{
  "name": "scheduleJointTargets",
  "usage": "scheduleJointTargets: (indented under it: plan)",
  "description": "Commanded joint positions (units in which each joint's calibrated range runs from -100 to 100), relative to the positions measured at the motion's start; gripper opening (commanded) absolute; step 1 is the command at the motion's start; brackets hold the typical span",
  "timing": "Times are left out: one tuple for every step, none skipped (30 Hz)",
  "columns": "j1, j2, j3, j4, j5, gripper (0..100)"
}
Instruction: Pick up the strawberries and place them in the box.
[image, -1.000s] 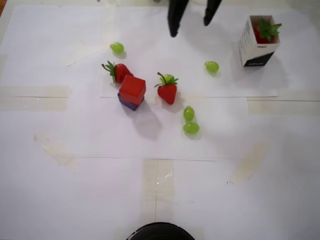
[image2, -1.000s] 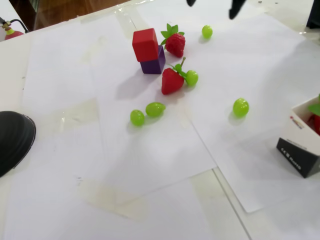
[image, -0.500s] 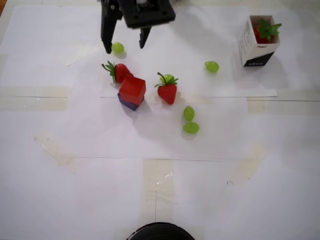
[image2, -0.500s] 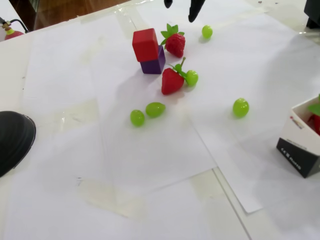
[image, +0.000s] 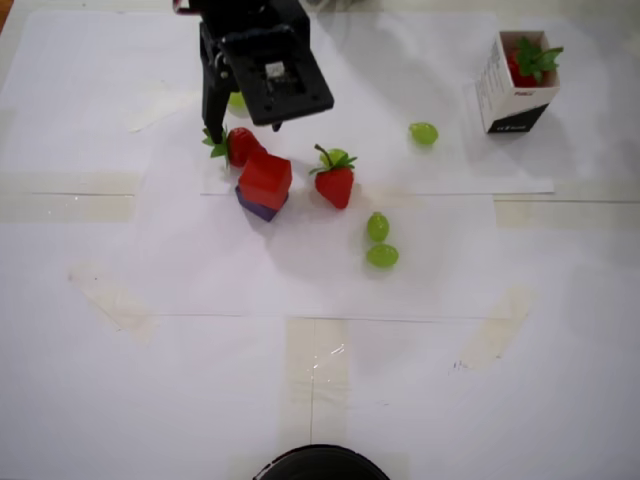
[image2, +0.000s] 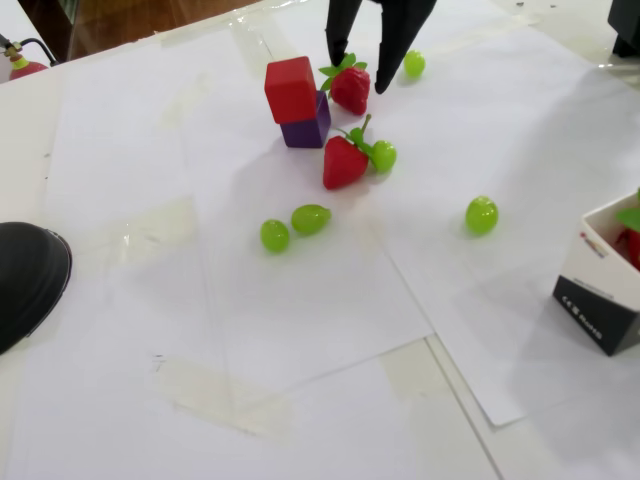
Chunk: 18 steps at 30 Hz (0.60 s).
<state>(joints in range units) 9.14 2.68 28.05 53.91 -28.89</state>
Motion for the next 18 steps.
scheduleJointTargets:
  plan:
    - [0.1,0.6,0.2,-2.8,-0.6,25]
    - [0.1,0.8,0.6,-3.7,-0.7,25]
    - [0.2,1.2,0.9,-4.3,-0.8,25]
    - [0.3,1.4,1.0,-4.7,-0.9,26]
    - [0.4,1.9,1.0,-4.9,-1.1,26]
    - [0.6,2.2,1.0,-5.2,-1.1,26]
    - [0.7,2.6,1.0,-5.5,-1.1,26]
    - [0.9,2.9,1.0,-5.9,-1.1,26]
    - [0.9,3.1,1.0,-6.0,-1.1,26]
    - [1.1,3.3,1.0,-6.0,-1.1,26]
    - [1.1,3.5,1.0,-6.0,-1.1,26]
    - [1.2,3.7,1.0,-6.0,-1.2,26]
    - [1.2,3.7,1.0,-6.0,-1.2,26]
    - [1.2,3.8,1.0,-6.0,-1.2,26]
    - [1.2,3.9,1.0,-6.0,-1.2,26]
    - [1.2,3.9,1.0,-5.9,-1.2,26]
    - [1.2,3.9,1.0,-5.5,-1.5,23]
    - [1.0,4.0,1.0,-5.3,-1.5,23]
